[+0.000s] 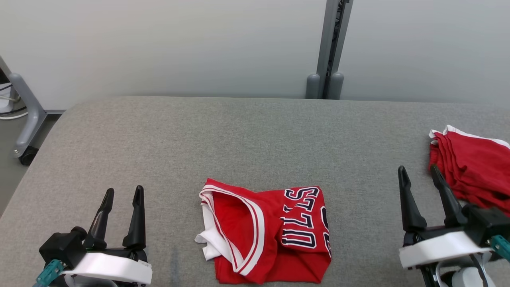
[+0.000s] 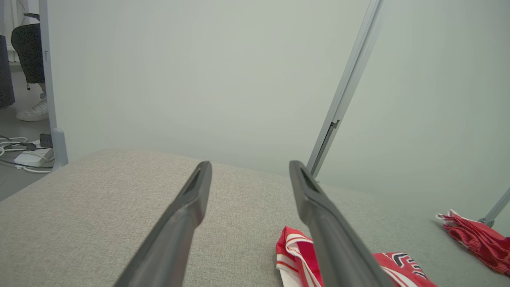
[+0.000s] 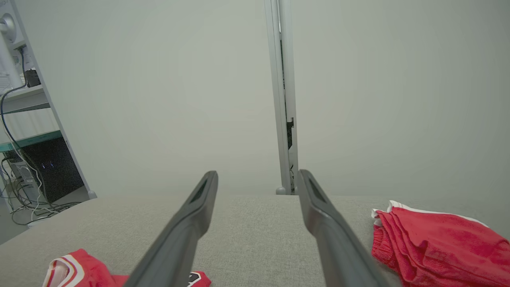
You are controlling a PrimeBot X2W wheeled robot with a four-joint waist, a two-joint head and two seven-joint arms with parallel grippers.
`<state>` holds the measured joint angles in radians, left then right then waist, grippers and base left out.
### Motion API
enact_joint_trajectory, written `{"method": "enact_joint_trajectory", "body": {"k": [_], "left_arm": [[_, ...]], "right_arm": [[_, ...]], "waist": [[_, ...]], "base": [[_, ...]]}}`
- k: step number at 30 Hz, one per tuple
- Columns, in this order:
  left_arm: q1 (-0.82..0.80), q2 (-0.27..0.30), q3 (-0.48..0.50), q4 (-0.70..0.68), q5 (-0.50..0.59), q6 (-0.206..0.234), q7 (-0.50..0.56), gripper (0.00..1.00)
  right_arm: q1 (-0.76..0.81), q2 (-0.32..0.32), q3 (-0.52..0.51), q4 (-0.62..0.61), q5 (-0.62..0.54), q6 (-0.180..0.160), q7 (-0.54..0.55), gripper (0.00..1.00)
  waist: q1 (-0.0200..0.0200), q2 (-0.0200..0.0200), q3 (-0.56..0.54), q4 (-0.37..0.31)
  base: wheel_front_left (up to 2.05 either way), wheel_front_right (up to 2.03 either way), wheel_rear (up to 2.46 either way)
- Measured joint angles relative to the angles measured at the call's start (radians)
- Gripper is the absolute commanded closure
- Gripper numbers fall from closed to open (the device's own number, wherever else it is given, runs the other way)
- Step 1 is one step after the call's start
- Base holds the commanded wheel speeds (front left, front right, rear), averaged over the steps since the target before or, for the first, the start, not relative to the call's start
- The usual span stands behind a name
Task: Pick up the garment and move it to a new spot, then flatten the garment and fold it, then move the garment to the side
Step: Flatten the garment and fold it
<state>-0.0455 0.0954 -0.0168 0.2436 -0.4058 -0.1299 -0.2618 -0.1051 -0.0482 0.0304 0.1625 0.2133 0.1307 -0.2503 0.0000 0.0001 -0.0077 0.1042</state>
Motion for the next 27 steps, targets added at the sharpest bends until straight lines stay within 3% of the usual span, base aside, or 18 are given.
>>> {"method": "enact_joint_trajectory", "body": {"k": [5,17,27], "left_arm": [[0.005,-0.008,0.015,-0.016,0.008,0.0,0.0,0.0],[0.012,-0.017,0.042,-0.038,0.032,0.0,0.0,0.0],[0.012,-0.021,0.036,-0.043,0.033,0.0,0.0,0.0]], "right_arm": [[0.044,-0.001,-0.031,0.031,0.024,0.0,-0.007,0.0],[0.046,0.0,0.01,0.078,0.007,0.0,-0.01,0.0],[0.032,0.0,0.016,0.076,0.017,0.0,-0.01,0.0]], "waist": [[0.0,0.0,0.004,-0.018],[0.0,0.0,0.019,-0.067],[0.0,0.0,0.028,-0.062]], "base": [[0.0,0.0,0.0],[0.0,0.0,0.0],[0.0,0.0,0.0]]}}
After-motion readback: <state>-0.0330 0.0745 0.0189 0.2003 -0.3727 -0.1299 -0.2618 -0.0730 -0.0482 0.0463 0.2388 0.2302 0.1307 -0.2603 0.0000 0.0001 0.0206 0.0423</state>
